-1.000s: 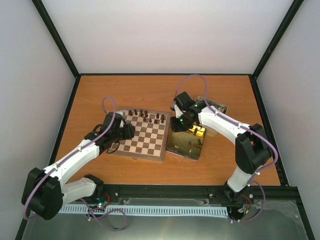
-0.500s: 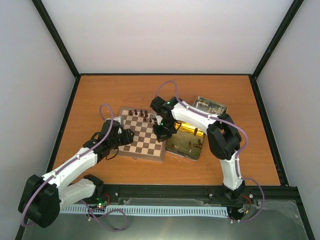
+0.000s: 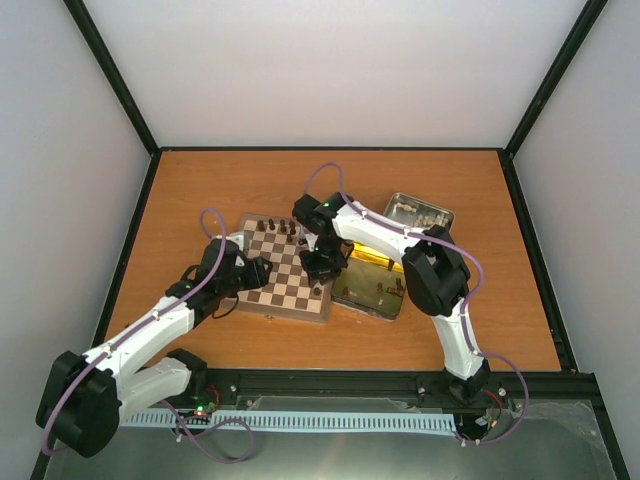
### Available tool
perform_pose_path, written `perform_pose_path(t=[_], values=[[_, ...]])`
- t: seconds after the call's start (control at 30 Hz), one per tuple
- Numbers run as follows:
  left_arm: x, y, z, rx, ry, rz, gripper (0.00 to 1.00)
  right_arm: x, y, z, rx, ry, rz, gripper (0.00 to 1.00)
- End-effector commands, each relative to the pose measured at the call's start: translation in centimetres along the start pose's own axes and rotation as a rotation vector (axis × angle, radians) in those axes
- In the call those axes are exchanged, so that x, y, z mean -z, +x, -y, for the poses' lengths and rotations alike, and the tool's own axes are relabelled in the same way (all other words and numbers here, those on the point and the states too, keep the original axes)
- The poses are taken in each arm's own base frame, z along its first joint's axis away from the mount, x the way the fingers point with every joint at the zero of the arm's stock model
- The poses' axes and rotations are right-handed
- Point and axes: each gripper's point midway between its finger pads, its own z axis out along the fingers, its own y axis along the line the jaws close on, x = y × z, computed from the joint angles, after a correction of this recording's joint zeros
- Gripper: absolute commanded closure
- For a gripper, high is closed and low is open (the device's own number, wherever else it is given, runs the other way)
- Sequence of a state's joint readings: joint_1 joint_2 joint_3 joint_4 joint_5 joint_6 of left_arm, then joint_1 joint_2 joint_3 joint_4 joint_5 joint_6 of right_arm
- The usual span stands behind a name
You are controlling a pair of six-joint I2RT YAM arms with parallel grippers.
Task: Set up the chess pieces on the board
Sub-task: Place the chess piece on the chessboard, then pick up the chess piece from the chessboard.
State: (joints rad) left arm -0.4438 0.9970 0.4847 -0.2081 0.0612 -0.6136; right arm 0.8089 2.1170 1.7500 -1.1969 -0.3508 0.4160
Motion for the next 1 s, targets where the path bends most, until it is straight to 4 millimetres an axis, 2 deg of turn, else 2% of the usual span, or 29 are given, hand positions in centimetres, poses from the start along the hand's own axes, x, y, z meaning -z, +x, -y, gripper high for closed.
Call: perform_pose_path(t=[0.0,0.1,0.2,0.3,0.4,0.5,0.6,0.73,0.97], values=[[0.3,-1.1,1.9,-0.043,0.09,0.027,0.45,1.3,-0.5,-1.2,0.008,-0.022,0.045,0.72],[0.3,-0.5,3.9,-0.096,0.204,-0.006,0.45,2.3,-1.0,-0.6,0.003,0.012,0.094,0.71],[0.2,0.4,6.0,-0.147,0.286,-0.042,0.46,3.9,-1.7,1.4,-0.033,0.096,0.186,0.7],[-0.7,1.9,8.2,-0.225,0.285,-0.092,0.46,5.8,-2.1,4.0,-0.124,0.12,0.31,0.7],[-1.7,3.3,9.5,-0.259,0.265,-0.141,0.47,8.1,-1.7,5.9,-0.187,0.142,0.446,0.7],[-2.6,4.3,10.7,-0.271,0.271,-0.176,0.47,9.4,-0.8,8.0,-0.248,0.165,0.521,0.69],[-3.8,4.9,11.4,-0.281,0.251,-0.209,0.47,9.5,0.5,10.1,-0.302,0.161,0.546,0.69],[-5.1,5.9,11.7,-0.298,0.218,-0.272,0.52,10.0,1.5,11.7,-0.333,0.144,0.573,0.69],[-5.6,7.2,12.2,-0.334,0.243,-0.348,0.57,9.4,2.4,13.1,-0.333,0.141,0.573,0.69]])
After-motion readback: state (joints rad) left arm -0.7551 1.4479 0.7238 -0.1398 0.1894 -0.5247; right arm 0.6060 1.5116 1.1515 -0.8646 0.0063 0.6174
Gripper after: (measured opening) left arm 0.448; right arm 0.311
